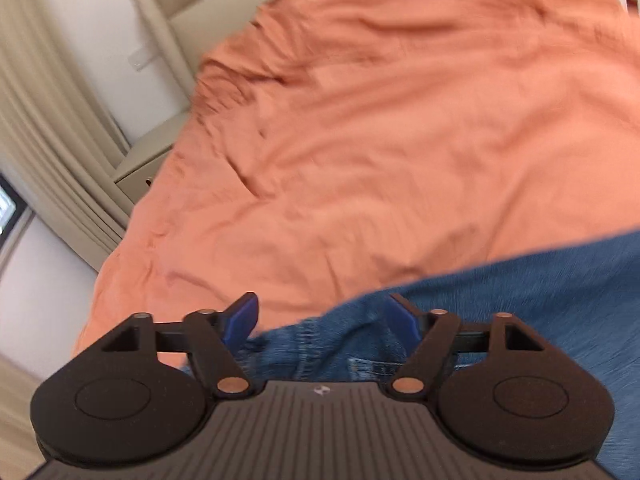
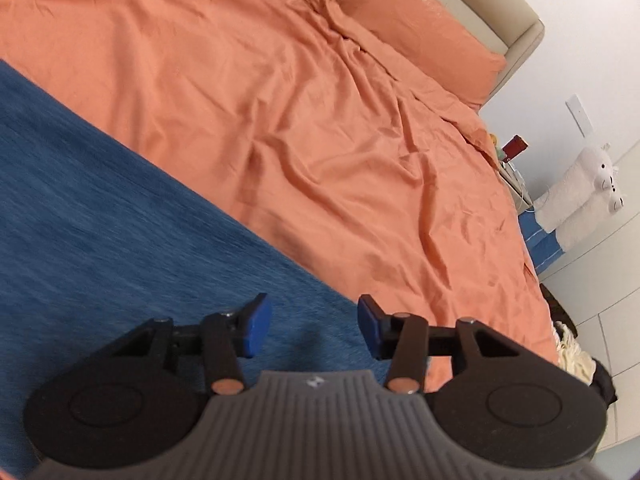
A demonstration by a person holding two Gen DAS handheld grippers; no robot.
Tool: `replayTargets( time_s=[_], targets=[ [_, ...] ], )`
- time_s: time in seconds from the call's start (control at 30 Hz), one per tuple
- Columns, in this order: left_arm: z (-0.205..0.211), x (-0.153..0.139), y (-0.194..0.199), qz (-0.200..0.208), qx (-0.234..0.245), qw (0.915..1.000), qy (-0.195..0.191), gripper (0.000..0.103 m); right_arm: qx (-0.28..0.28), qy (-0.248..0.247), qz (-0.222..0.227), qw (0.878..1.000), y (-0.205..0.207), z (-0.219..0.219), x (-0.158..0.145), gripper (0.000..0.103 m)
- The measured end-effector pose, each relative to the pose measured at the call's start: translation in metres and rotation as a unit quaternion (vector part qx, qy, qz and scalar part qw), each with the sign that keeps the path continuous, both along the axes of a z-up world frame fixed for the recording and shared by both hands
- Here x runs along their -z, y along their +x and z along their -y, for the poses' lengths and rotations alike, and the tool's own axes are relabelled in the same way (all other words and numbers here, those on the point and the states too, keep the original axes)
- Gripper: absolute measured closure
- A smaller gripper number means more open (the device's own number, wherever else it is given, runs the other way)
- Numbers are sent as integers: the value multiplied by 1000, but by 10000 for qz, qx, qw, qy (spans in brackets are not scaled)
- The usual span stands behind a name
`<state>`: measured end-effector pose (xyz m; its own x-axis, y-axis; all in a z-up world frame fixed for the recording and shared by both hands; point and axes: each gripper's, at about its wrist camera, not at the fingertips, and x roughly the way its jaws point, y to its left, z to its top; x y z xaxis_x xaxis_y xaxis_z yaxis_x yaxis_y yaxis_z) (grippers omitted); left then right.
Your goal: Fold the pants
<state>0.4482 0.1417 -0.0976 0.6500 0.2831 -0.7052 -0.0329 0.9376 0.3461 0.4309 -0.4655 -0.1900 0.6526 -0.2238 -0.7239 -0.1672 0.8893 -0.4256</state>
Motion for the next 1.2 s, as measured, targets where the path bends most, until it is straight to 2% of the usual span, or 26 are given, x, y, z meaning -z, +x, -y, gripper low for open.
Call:
replayTargets(
  time_s=[0.1, 0.17, 0.23, 0.33, 0.4, 0.47, 0.53, 0.6, 0.63, 0.67, 0.73, 0.77, 0.83, 0.87, 0.9, 0.93, 1.0, 1.03, 1.07, 1.1, 1.2],
  targets=[
    [-27, -25, -29, 162, -274, 9979, -557, 25, -13, 736, -14, 9973, -30, -31, -18, 57],
    [-51, -37, -54, 264, -510, 9935, -986, 25, 37, 1360, -55, 9907, -50, -54, -26, 57],
    [-76, -42, -80, 349, -889, 9865, -1332, 25, 10, 1924, -98, 9813, -70, -79, -32, 57],
    [-110, -38, -115, 446, -1474, 9743, -1642, 25, 30, 2534, -131, 9673, -97, -118, -33, 55],
    [-134, -26, -139, 592, -1902, 9566, -2127, 21, 75, 2911, -139, 9565, -111, -140, -29, 55],
    [-158, -9, -157, 761, -2276, 9314, -2737, 19, 258, 3251, -179, 9451, -123, -162, -21, 55],
    [-180, 15, -169, 894, -2611, 8974, -3442, 18, 514, 3551, -264, 9330, -131, -178, -14, 55],
    [-196, 40, -174, 982, -2772, 8569, -4233, 18, 706, 3619, -301, 9290, -142, -195, -10, 55],
    [-202, 52, -176, 1022, -2830, 8402, -4511, 19, 720, 3630, -298, 9285, -146, -201, -10, 55],
    [-205, 61, -173, 1075, -2875, 8292, -4672, 19, 721, 3636, -278, 9284, -151, -208, -11, 55],
    [-210, 74, -166, 1230, -2879, 8143, -4887, 19, 722, 3637, -250, 9284, -157, -214, -13, 55],
    [-212, 79, -162, 1287, -2841, 8100, -4967, 21, 745, 3615, -239, 9291, -161, -216, -15, 55],
    [-214, 89, -150, 1296, -2779, 8036, -5101, 32, 838, 3560, -207, 9305, -167, -220, -17, 55],
    [-216, 93, -144, 1268, -2785, 7990, -5176, 44, 886, 3522, -200, 9315, -170, -220, -17, 55],
    [-217, 96, -140, 1221, -2839, 7978, -5178, 49, 934, 3476, -194, 9328, -172, -221, -16, 55],
    [-217, 95, -136, 1205, -2851, 8025, -5101, 55, 994, 3424, -190, 9341, -173, -219, -16, 55],
    [-215, 86, -128, 1203, -2756, 8230, -4819, 76, 1145, 3342, -175, 9354, -174, -218, -15, 55],
    [-212, 76, -128, 1242, -2670, 8380, -4594, 80, 1223, 3326, -155, 9350, -173, -214, -15, 55],
    [-208, 63, -127, 1304, -2564, 8512, -4390, 83, 1296, 3289, -139, 9353, -172, -212, -15, 55],
    [-203, 47, -132, 1406, -2457, 8604, -4238, 84, 1356, 3239, -120, 9363, -171, -210, -16, 55],
    [-188, -2, -144, 1647, -2195, 8828, -3813, 84, 1524, 3071, -56, 9394, -169, -200, -18, 55]
  ],
)
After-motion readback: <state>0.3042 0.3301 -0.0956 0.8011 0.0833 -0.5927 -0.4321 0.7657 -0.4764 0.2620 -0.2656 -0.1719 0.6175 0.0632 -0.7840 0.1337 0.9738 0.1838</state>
